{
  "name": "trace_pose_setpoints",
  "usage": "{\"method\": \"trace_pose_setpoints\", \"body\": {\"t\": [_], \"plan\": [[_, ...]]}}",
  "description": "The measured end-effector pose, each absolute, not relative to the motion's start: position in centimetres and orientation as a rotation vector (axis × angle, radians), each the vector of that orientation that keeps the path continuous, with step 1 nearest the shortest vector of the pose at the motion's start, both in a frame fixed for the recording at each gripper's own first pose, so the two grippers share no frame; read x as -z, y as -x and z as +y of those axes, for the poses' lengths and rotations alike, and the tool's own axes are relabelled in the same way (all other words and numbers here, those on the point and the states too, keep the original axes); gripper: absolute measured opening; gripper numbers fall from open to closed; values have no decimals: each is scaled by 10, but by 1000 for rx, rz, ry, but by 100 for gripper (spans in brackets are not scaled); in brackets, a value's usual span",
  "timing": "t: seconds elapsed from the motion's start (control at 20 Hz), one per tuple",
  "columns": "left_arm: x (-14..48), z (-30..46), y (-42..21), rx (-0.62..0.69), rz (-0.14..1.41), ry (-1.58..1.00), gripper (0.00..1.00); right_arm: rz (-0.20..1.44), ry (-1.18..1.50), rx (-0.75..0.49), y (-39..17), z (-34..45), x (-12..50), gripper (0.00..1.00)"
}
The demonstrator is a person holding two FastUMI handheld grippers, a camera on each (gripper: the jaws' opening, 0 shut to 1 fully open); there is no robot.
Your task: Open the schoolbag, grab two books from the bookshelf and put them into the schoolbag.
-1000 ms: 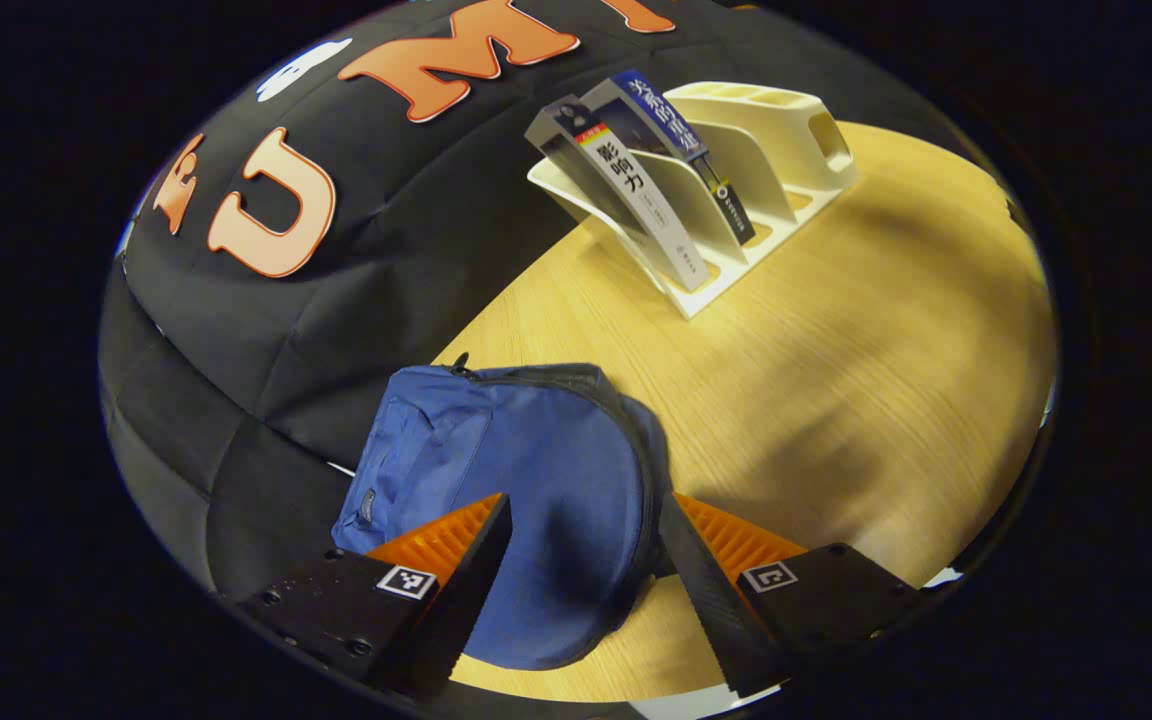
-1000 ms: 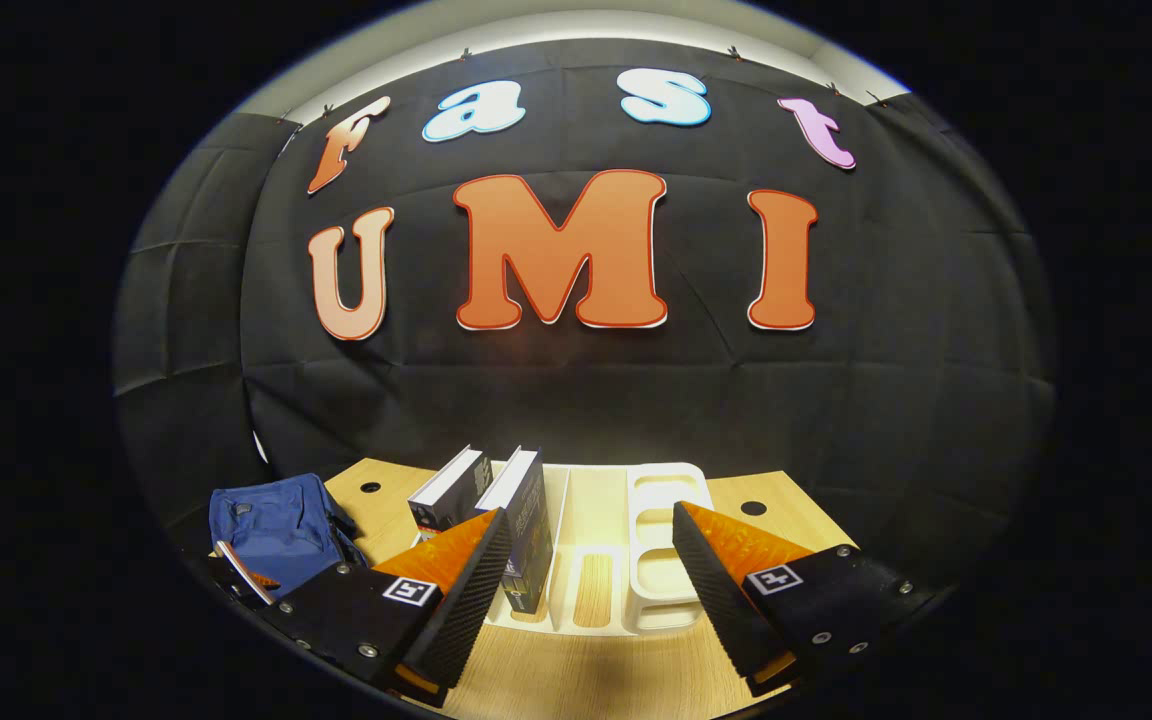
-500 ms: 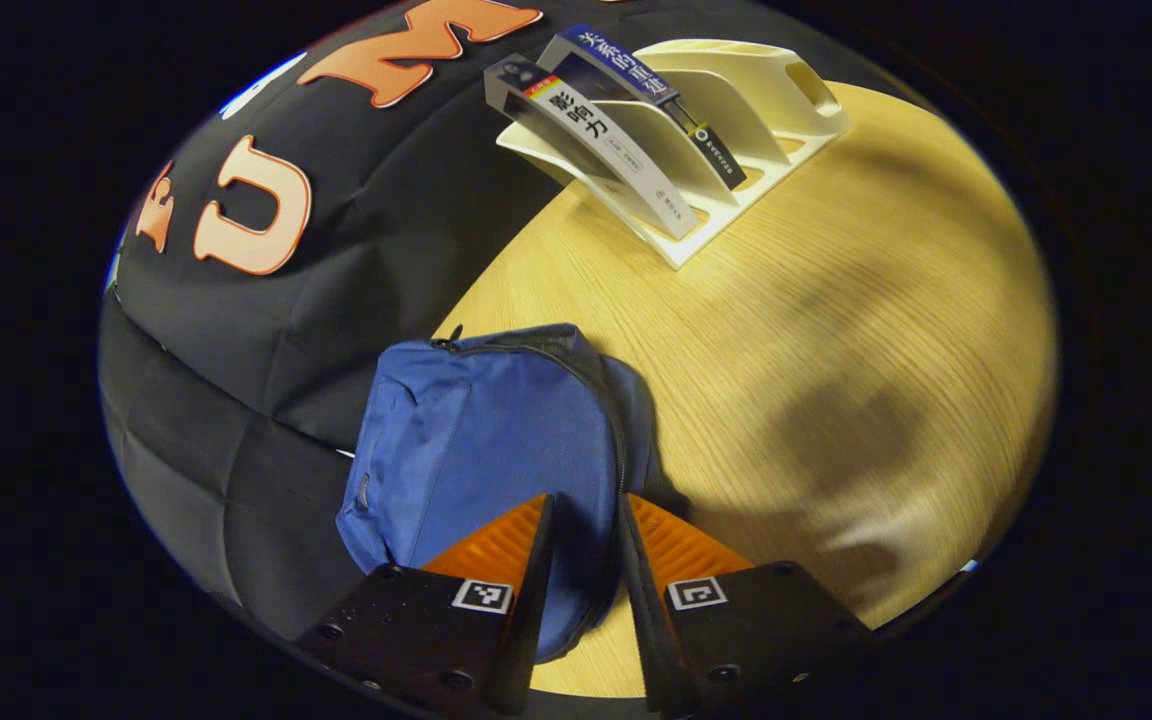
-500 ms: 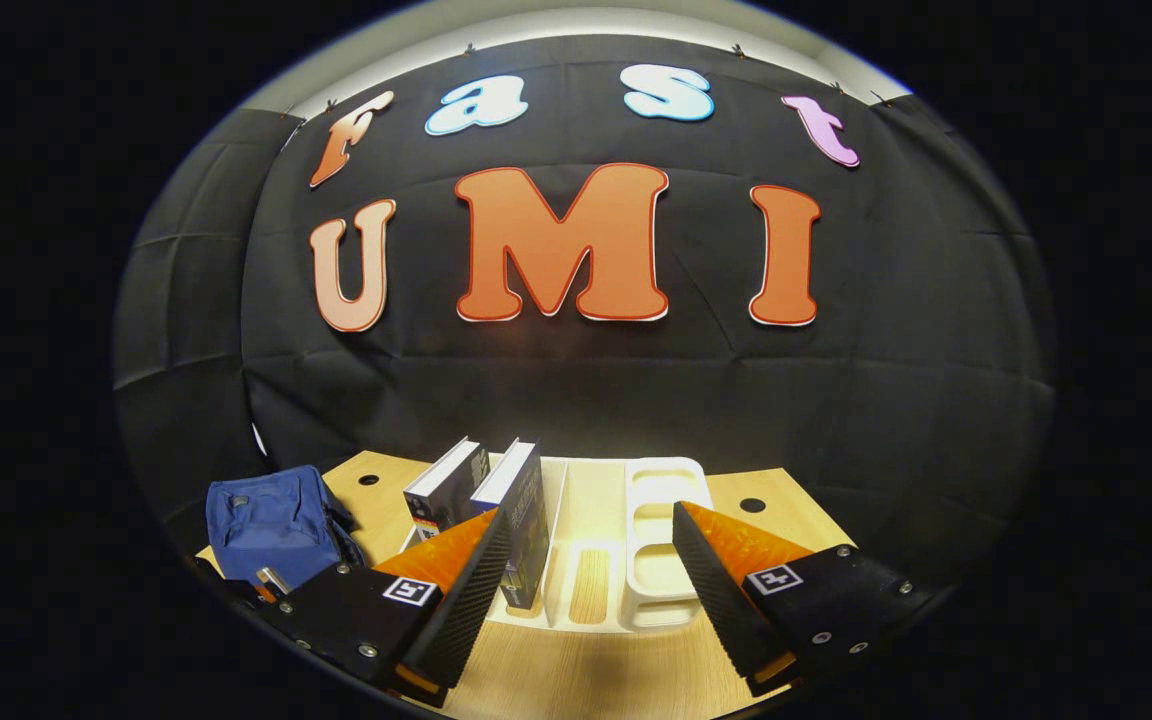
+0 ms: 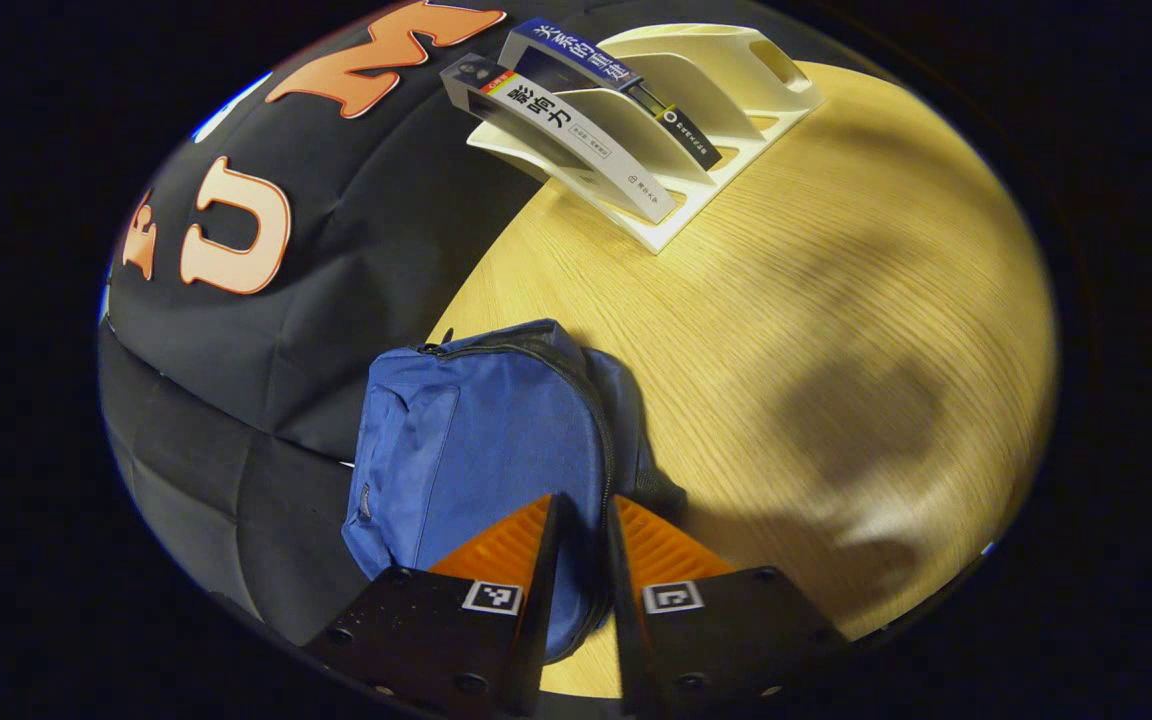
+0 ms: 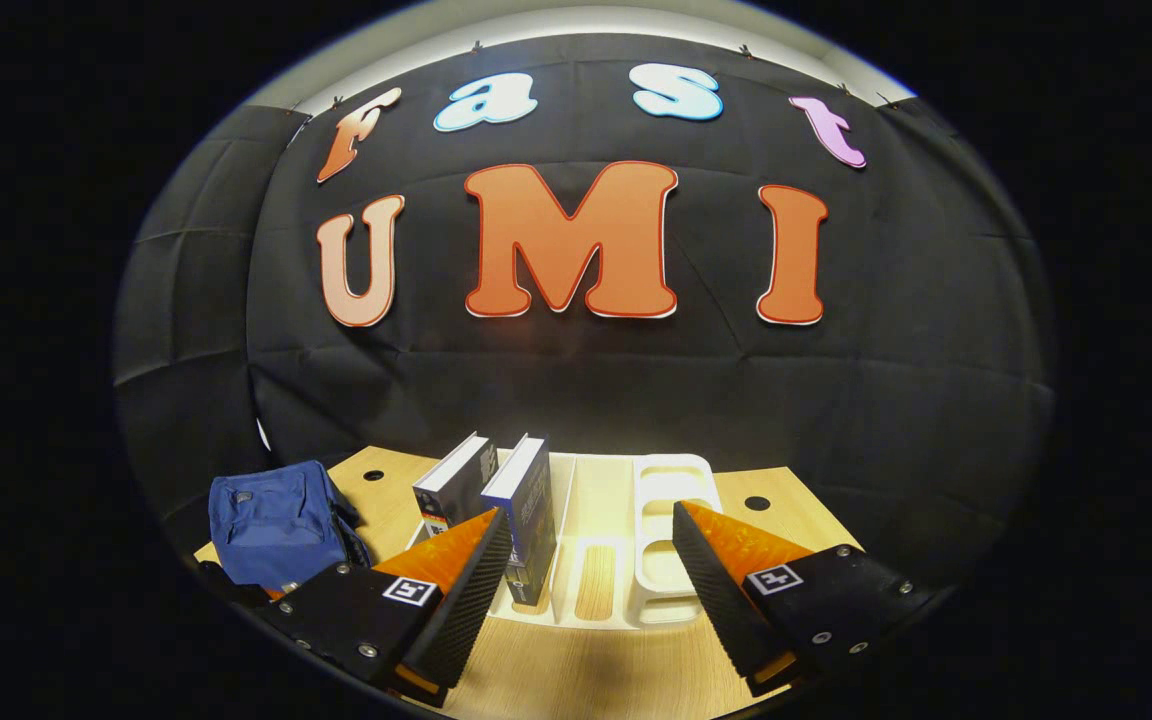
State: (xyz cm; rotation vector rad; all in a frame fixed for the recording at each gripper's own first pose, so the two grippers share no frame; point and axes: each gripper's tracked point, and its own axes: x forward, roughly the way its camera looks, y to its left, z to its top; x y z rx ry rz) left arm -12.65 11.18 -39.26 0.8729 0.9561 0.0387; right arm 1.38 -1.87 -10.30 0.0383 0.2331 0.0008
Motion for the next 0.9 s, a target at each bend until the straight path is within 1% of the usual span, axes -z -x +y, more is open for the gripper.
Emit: {"method": "trace_pose_setpoints", "body": {"t": [0.05,0.1,0.15,0.2,0.25,0.3,0.35,0.4,0.45,0.6,0.9], "plan": [[390,112,126,-38,956,-860,17,233,-39,-2,-14,-19,103,96],[386,112,125,-37,956,-836,18,232,-40,-3,-14,-18,102,96],[381,112,124,-43,956,-811,11,232,-40,-7,-14,-17,102,96],[376,112,124,-43,955,-780,10,233,-53,-26,-15,-12,101,96],[372,113,121,-42,950,-745,7,230,-92,-95,-12,3,97,96],[365,114,120,-43,950,-711,8,228,-131,-161,-9,21,92,96],[358,114,116,-38,946,-673,6,226,-177,-210,-6,34,86,97],[351,116,114,-35,941,-646,6,221,-214,-251,-4,45,80,96],[342,117,111,-27,931,-616,4,218,-239,-288,-5,55,76,96],[309,123,99,-19,879,-563,4,231,-221,-303,-15,64,74,96],[239,147,81,-49,788,-444,4,254,-196,-304,-41,75,66,96]]}}
